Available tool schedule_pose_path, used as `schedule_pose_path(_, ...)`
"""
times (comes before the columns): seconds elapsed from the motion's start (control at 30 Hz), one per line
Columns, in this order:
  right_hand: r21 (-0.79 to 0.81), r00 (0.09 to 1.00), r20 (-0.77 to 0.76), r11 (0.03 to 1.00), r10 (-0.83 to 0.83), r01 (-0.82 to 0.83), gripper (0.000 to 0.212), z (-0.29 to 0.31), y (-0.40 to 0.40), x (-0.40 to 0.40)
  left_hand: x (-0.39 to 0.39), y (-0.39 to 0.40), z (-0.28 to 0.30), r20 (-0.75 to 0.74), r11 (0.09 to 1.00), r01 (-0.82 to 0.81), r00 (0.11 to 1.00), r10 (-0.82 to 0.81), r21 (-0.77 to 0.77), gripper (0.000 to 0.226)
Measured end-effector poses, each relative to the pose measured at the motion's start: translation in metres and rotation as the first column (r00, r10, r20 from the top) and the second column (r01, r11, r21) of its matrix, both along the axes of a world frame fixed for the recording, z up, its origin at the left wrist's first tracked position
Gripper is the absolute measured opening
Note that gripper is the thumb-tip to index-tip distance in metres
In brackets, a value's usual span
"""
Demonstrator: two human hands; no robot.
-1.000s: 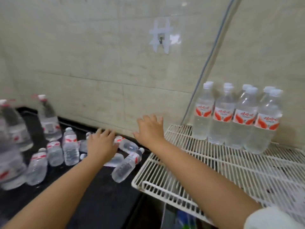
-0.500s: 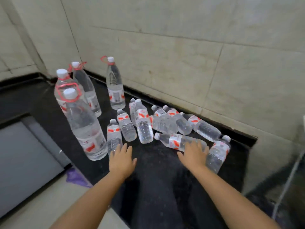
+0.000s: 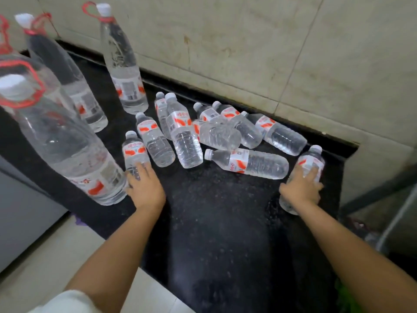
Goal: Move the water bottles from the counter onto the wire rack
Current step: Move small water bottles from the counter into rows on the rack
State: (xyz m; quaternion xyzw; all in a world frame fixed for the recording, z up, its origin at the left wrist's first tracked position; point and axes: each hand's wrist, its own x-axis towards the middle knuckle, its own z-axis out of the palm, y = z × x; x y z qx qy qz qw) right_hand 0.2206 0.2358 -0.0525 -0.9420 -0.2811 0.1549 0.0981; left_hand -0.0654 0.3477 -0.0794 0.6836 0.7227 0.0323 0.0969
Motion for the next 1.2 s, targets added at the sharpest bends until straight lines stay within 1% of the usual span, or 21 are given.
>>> schedule_pose_path(0.13, 0.014, 0.998, 0.023, 0.999, 0.050, -0.050, 0.066, -0.001, -0.009, -0.002, -0.003, -0.014, 0.001, -0.044, 0.999, 0.035, 0.998, -0.035, 0.002, 0.058)
schedule_pose_path(0.2, 0.026, 0.997, 0.019, 0.996, 0.080, -0.081, 0.066, -0.002, -0.017, -0.005, -0.005, -0.032, 0.002, -0.037, 0.999, 0.052, 0.998, -0.052, 0.006, 0.058)
schedule_pose_path(0.3, 0.087, 0.996, -0.029, 0.993, 0.088, -0.085, 0.066, -0.003, -0.038, -0.013, -0.010, -0.068, 0.005, 0.002, 0.997, 0.080, 0.997, -0.080, 0.003, 0.060)
schedule_pose_path(0.37, 0.105, 0.992, -0.047, 0.988, 0.119, -0.113, 0.066, -0.002, -0.056, -0.018, -0.014, -0.094, 0.005, 0.000, 0.985, 0.169, 0.986, -0.169, 0.038, 0.065)
schedule_pose_path(0.43, 0.073, 0.981, -0.025, 0.979, 0.191, -0.189, 0.066, -0.001, -0.076, -0.026, -0.018, -0.118, 0.004, -0.054, 0.963, 0.264, 0.964, -0.261, 0.060, 0.069)
schedule_pose_path(0.53, -0.010, 0.947, 0.021, 0.947, 0.320, -0.320, 0.066, 0.002, -0.104, -0.042, -0.021, -0.152, 0.005, -0.039, 0.934, 0.345, 0.939, -0.343, 0.092, 0.071)
schedule_pose_path(0.7, -0.045, 0.919, 0.022, 0.918, 0.395, -0.393, 0.065, 0.004, -0.139, -0.061, -0.019, -0.191, 0.005, -0.047, 0.872, 0.464, 0.885, -0.462, 0.158, 0.070)
schedule_pose_path(0.77, -0.065, 0.882, 0.029, 0.881, 0.471, -0.468, 0.066, 0.004, -0.151, -0.064, -0.017, -0.202, 0.004, -0.028, 0.854, 0.483, 0.873, -0.487, 0.195, 0.074)
schedule_pose_path(0.8, -0.078, 0.846, 0.037, 0.846, 0.531, -0.528, 0.067, 0.004, -0.157, -0.066, -0.016, -0.206, 0.004, -0.010, 0.849, 0.490, 0.867, -0.498, 0.201, 0.078)
schedule_pose_path(0.87, -0.092, 0.753, 0.059, 0.755, 0.655, -0.650, 0.069, 0.003, -0.166, -0.067, -0.016, -0.210, 0.006, 0.018, 0.859, 0.485, 0.869, -0.494, 0.163, 0.082)
schedule_pose_path(0.9, -0.085, 0.715, 0.061, 0.717, 0.697, -0.692, 0.070, 0.004, -0.168, -0.068, -0.016, -0.211, 0.006, 0.014, 0.869, 0.473, 0.877, -0.480, 0.143, 0.080)
schedule_pose_path(0.97, -0.054, 0.676, 0.050, 0.678, 0.735, -0.733, 0.068, 0.006, -0.168, -0.070, -0.013, -0.209, 0.014, 0.008, 0.893, 0.437, 0.898, -0.440, 0.106, 0.069)
schedule_pose_path(1.0, -0.051, 0.678, 0.043, 0.679, 0.734, -0.732, 0.066, 0.007, -0.166, -0.071, -0.010, -0.205, 0.021, 0.028, 0.915, 0.394, 0.917, -0.397, 0.087, 0.063)
schedule_pose_path(1.07, -0.060, 0.723, 0.035, 0.724, 0.690, -0.687, 0.065, 0.010, -0.159, -0.072, -0.001, -0.193, 0.034, 0.038, 0.962, 0.271, 0.962, -0.271, 0.010, 0.059)
schedule_pose_path(1.13, -0.060, 0.809, 0.031, 0.809, 0.587, -0.585, 0.069, 0.013, -0.147, -0.072, 0.009, -0.178, 0.038, 0.035, 0.978, 0.202, 0.979, -0.201, -0.051, 0.063)
schedule_pose_path(1.2, -0.062, 0.881, -0.001, 0.879, 0.473, -0.472, 0.077, 0.015, -0.131, -0.074, 0.021, -0.164, 0.040, 0.078, 0.986, 0.152, 0.986, -0.146, -0.075, 0.071)
